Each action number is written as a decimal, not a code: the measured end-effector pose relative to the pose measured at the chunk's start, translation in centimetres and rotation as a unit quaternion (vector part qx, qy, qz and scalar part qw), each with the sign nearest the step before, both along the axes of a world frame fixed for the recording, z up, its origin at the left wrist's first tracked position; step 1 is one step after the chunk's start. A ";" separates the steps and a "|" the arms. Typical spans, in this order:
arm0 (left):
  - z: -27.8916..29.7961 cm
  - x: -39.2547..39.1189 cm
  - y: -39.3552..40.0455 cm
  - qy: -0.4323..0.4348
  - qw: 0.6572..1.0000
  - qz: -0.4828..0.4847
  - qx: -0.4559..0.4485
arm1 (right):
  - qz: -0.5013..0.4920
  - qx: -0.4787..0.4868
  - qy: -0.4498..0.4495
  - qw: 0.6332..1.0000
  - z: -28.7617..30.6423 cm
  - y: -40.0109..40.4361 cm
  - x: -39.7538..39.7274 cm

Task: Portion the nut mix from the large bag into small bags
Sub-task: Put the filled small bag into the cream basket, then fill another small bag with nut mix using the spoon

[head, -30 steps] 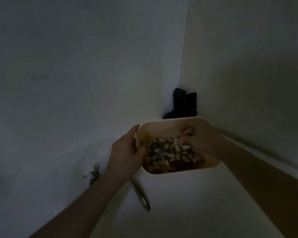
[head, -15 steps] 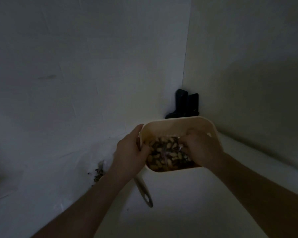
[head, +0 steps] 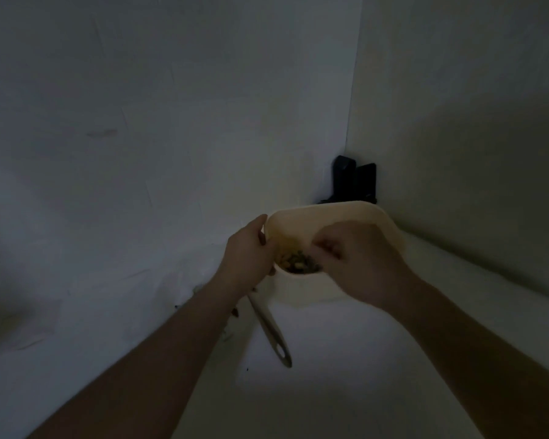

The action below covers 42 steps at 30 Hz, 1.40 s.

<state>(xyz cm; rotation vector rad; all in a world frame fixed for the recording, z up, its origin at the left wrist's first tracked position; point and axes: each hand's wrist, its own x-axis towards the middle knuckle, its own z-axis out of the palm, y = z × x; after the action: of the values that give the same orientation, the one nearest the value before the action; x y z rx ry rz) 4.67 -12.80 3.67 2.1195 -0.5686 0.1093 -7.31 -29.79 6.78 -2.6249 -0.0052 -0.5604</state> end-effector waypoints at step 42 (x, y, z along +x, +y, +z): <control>-4.3 0.1 24.1 0.069 0.988 0.093 0.101 | -0.026 -0.192 0.165 0.967 -7.5 14.5 11.3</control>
<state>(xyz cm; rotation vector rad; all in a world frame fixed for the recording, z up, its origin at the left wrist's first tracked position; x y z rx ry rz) 4.72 11.35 -0.61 2.3537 -0.3093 0.0102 3.98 -15.27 -0.77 -3.0741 0.0668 -0.1400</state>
